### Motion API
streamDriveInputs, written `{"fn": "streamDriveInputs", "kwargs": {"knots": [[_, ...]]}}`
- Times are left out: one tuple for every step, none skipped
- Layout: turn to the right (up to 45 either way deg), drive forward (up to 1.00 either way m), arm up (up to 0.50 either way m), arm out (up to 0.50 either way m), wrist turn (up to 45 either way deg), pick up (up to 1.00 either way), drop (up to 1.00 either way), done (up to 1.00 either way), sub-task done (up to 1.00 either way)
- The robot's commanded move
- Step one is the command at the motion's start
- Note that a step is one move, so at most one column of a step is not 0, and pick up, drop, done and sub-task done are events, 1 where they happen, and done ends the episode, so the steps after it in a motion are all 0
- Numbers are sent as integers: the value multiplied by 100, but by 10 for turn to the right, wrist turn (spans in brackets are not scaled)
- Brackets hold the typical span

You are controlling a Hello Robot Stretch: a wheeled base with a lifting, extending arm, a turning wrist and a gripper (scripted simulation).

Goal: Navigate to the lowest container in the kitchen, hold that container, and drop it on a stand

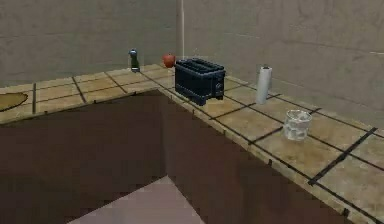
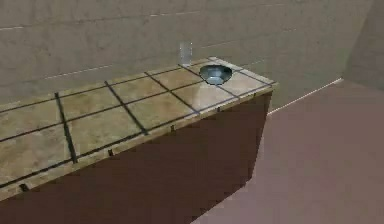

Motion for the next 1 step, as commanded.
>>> {"fn": "streamDriveInputs", "kwargs": {"knots": [[450,0,0,0,0,0,0,0,0]]}}
